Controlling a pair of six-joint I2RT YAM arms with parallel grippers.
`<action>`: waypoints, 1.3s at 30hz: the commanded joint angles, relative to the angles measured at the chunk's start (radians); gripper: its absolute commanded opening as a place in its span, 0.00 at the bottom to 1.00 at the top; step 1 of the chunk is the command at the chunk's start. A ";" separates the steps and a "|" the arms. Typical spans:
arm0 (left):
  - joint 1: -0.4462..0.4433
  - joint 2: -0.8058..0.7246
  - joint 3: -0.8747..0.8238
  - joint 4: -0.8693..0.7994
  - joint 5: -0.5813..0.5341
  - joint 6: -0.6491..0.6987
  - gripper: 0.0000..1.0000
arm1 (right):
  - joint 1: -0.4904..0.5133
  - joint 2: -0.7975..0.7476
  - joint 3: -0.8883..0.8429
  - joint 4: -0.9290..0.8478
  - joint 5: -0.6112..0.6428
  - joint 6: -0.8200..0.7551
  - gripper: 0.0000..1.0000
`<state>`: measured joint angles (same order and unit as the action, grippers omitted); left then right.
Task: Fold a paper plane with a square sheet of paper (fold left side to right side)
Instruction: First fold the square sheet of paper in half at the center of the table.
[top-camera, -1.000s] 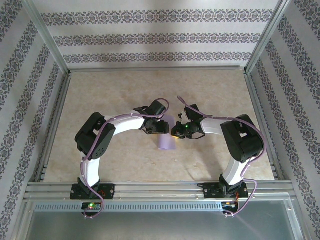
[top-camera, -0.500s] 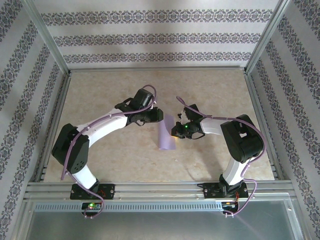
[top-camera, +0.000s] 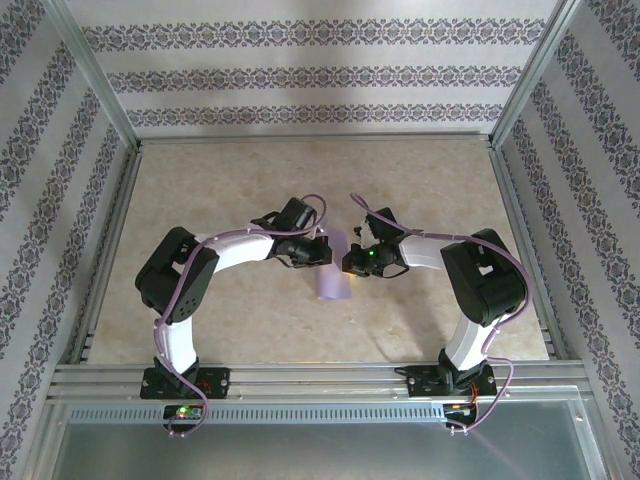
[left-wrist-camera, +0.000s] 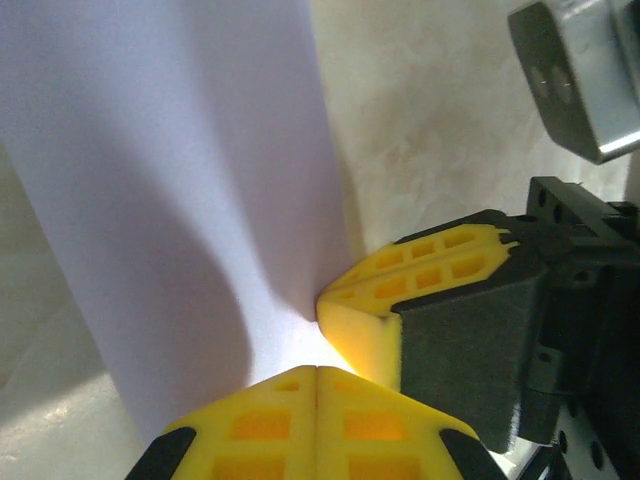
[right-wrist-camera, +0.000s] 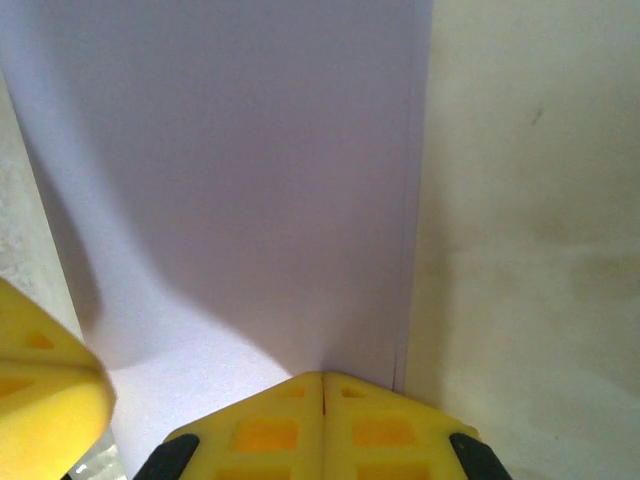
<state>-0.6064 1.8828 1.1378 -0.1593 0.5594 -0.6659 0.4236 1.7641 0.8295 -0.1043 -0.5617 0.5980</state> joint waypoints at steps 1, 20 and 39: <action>0.003 0.029 -0.012 0.001 -0.014 0.029 0.00 | 0.012 0.064 -0.023 -0.107 0.133 -0.027 0.01; 0.051 0.036 -0.108 -0.015 -0.078 0.039 0.00 | 0.006 0.075 -0.035 -0.138 0.175 -0.062 0.01; 0.134 -0.137 -0.293 0.056 -0.076 0.043 0.00 | 0.000 0.067 -0.033 -0.140 0.166 -0.066 0.00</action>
<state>-0.4965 1.7866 0.8627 -0.0101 0.5510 -0.6548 0.4236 1.7699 0.8360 -0.1112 -0.5545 0.5499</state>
